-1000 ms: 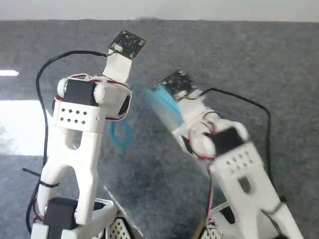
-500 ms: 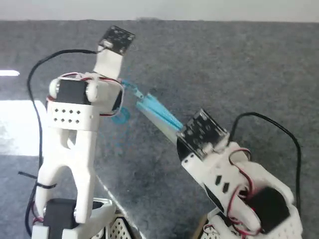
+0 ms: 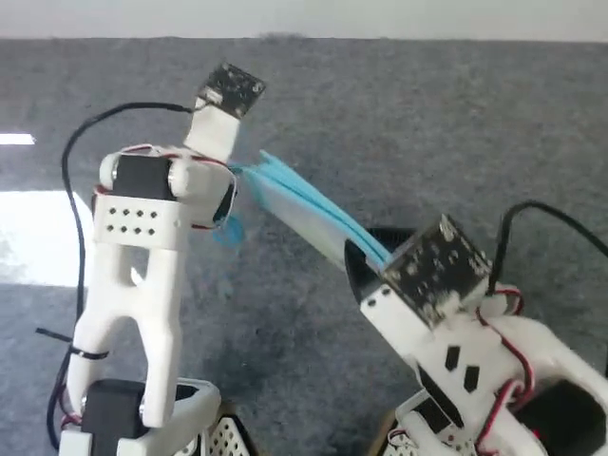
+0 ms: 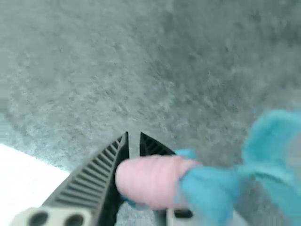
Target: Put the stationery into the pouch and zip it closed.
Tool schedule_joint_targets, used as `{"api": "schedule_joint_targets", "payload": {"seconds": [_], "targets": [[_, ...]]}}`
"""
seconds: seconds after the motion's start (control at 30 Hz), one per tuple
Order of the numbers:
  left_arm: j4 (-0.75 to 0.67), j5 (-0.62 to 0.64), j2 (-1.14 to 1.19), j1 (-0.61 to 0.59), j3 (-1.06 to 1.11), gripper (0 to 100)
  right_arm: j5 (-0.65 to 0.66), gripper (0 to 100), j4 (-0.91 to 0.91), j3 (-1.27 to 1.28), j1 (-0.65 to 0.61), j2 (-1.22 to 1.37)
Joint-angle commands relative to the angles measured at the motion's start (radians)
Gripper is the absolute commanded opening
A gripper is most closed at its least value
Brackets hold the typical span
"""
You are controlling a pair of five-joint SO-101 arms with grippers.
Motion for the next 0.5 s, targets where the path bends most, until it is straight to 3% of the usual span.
{"api": "schedule_joint_targets", "payload": {"seconds": [0.0,0.23,0.47], "targets": [[0.008,-0.068,-0.012,0.023,0.047,4,-0.031,0.6,-0.021,-0.189,0.002,0.099],[-0.009,-0.095,-0.012,0.020,0.143,3,-0.049,0.6,-0.028,-0.422,0.104,0.302],[-0.041,-0.094,0.006,-0.025,0.177,3,-0.049,0.6,-0.012,-0.595,0.113,0.340]]}}
